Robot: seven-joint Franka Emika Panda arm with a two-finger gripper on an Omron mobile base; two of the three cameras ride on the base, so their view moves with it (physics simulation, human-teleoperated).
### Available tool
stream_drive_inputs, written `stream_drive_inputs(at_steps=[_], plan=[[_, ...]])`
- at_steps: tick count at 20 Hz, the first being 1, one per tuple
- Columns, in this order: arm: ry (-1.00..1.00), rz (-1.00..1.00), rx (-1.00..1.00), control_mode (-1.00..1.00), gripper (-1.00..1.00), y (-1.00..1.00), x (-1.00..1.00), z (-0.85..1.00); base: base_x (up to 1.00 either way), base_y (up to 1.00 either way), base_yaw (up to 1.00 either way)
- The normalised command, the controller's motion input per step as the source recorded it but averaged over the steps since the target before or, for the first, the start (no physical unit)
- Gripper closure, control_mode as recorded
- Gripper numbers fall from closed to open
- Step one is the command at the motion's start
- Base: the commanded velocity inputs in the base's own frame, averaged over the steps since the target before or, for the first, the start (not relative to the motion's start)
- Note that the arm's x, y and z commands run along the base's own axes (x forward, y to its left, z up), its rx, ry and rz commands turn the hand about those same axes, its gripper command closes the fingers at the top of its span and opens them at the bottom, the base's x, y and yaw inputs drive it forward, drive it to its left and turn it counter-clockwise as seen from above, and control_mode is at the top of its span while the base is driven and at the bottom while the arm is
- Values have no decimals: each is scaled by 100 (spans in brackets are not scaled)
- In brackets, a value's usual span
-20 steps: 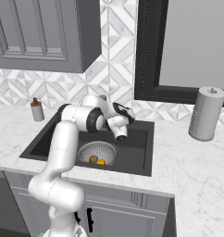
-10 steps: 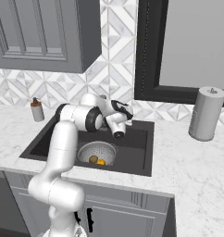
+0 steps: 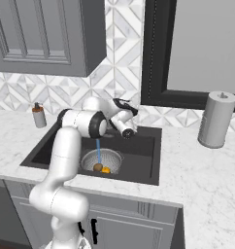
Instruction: Put the colander in the sink, put the kiwi, tangerine in the colander, and turn on the sink faucet and pour water over the colander.
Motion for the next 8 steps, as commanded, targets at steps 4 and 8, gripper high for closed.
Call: stream_drive_inputs(at_steps=[4,8], plan=[[-4,3,34,-100,100,-54,-36,98,0,0,0],[-2,5,28,-100,100,-60,-59,58,0,0,0]])
